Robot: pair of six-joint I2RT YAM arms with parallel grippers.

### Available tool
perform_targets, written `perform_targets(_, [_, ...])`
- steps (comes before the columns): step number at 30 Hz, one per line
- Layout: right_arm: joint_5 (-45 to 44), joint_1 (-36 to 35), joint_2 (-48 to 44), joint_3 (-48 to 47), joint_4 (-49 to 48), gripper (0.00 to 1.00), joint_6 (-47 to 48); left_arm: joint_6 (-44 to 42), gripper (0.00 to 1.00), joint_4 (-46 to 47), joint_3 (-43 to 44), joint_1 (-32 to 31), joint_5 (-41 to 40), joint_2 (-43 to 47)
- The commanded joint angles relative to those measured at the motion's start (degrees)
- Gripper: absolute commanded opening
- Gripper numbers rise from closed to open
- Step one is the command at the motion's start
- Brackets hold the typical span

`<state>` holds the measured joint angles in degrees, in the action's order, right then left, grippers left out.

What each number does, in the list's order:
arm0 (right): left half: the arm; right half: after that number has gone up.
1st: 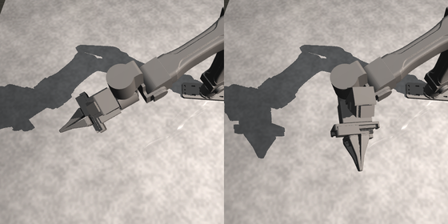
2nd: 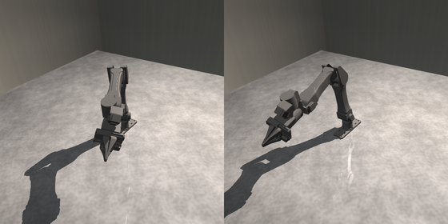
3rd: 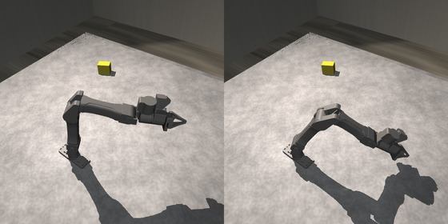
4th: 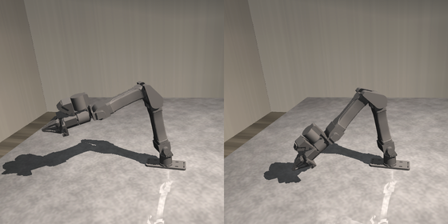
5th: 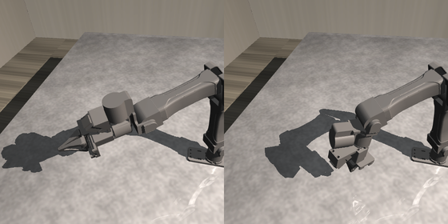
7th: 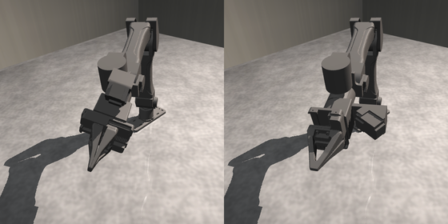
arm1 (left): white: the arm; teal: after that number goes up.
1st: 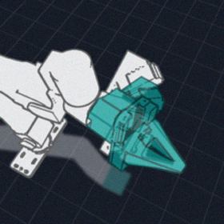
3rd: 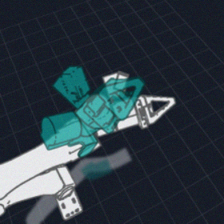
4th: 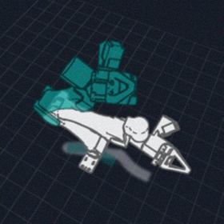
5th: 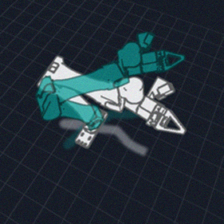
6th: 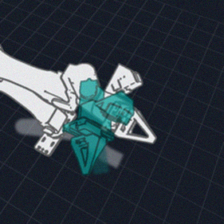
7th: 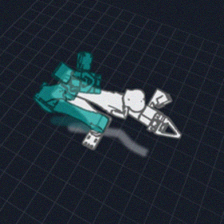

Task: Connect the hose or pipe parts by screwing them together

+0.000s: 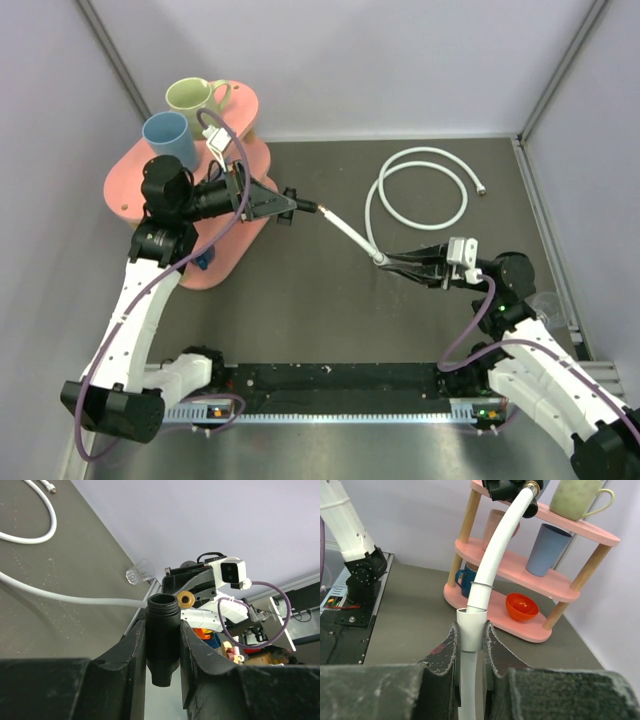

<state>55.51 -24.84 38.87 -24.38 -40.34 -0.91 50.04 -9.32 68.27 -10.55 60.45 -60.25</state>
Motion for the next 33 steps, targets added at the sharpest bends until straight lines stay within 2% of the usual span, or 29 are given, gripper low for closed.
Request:
perform_targets(1, [1.71,0.14,-1.34,-1.98,-0.63,0.00,0.56,3.13,0.00,8.01,0.90,0.35,3.54,0.13])
perform_targets(8, [0.22,0.14,-2.93,-1.72,2.10,0.00,3.28,7.26,0.00,8.88,2.92,0.44,4.50,-1.10])
perform_targets(33, [4.08,0.14,-1.26,-2.34,-2.28,0.00,-0.40,6.56,0.00,7.65,1.87,0.35,8.54,-2.24])
